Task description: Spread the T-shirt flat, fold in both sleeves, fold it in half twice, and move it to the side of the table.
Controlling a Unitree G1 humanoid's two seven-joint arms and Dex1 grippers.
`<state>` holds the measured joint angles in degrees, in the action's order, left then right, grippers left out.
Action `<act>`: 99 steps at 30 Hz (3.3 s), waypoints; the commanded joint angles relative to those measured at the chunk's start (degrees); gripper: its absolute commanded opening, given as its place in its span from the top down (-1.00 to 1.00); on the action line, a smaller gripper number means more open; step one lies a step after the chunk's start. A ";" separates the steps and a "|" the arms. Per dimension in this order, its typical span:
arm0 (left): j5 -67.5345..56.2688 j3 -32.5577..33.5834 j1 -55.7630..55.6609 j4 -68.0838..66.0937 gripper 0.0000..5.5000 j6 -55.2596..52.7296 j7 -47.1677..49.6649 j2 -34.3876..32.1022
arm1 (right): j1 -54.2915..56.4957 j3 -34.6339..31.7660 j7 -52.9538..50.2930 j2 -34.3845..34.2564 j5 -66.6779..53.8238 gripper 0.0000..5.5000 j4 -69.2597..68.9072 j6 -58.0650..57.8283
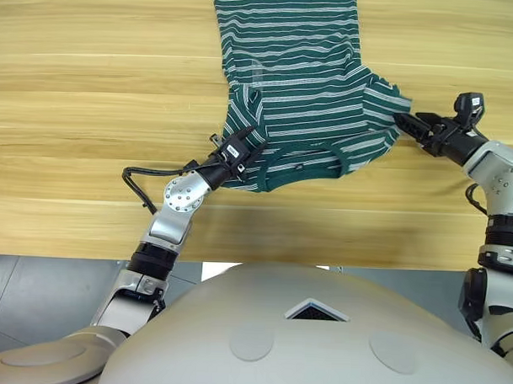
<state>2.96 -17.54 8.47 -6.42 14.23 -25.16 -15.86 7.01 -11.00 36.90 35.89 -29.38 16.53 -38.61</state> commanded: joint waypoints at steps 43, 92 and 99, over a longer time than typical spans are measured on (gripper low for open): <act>2.65 -1.90 0.26 -4.12 0.34 0.08 0.22 1.43 | -1.91 4.42 7.50 -1.30 6.85 0.99 -15.10 6.92; 6.20 -5.21 9.18 5.95 0.34 -0.33 -10.84 -20.28 | -2.12 14.03 27.38 9.18 26.61 0.15 1.09 66.53; -14.85 5.96 8.69 24.52 0.34 -0.18 -12.45 -18.84 | -2.97 21.55 39.22 11.91 24.20 0.09 9.78 81.86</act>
<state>-4.91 -17.41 18.90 12.35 13.86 -36.97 -33.86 3.93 9.03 72.04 45.00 -3.55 26.12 42.44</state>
